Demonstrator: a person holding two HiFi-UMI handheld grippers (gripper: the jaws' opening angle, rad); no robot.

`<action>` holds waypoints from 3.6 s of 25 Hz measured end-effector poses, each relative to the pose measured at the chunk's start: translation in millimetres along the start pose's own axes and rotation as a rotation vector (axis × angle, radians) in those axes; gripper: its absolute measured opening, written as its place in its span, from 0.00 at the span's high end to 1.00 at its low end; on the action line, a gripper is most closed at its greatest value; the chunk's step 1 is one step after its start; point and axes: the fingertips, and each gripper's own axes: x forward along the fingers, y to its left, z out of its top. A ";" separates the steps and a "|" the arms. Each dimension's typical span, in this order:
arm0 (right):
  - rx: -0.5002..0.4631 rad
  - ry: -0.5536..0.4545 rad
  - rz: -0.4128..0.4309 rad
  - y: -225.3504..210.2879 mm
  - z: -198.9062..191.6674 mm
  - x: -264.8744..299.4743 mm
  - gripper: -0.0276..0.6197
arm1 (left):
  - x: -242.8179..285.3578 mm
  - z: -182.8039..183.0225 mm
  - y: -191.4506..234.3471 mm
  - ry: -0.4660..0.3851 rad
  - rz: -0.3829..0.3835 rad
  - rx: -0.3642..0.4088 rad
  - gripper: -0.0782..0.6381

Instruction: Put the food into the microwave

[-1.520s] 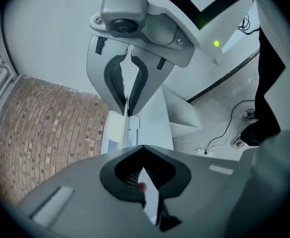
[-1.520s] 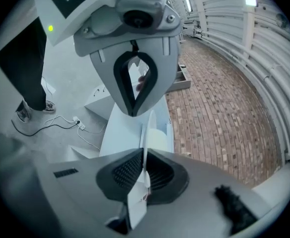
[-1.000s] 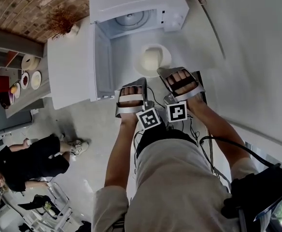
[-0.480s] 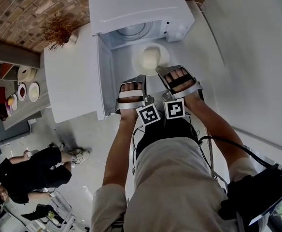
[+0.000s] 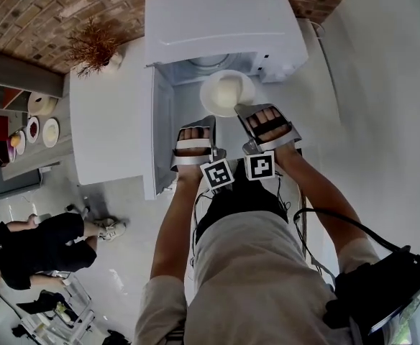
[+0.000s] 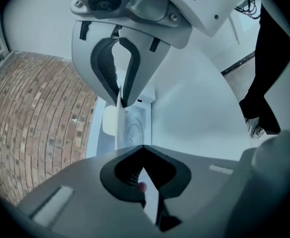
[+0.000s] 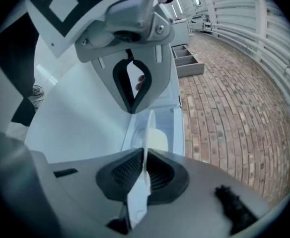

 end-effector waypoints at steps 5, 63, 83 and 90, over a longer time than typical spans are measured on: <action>-0.012 -0.043 0.005 -6.4 -9.1 40.8 0.92 | 37.8 -8.1 9.1 0.041 -0.021 -0.034 0.88; 0.040 -0.024 0.230 29.8 -20.1 233.4 0.89 | 166.5 -40.1 -3.4 0.096 -0.161 -0.097 0.88; 0.191 -0.076 0.455 27.3 -15.8 220.4 0.71 | 168.4 -40.0 -10.4 0.089 -0.189 -0.074 0.88; 0.154 -0.094 0.434 32.9 -15.0 203.5 0.71 | 168.2 -37.3 -9.0 0.082 -0.176 -0.069 0.88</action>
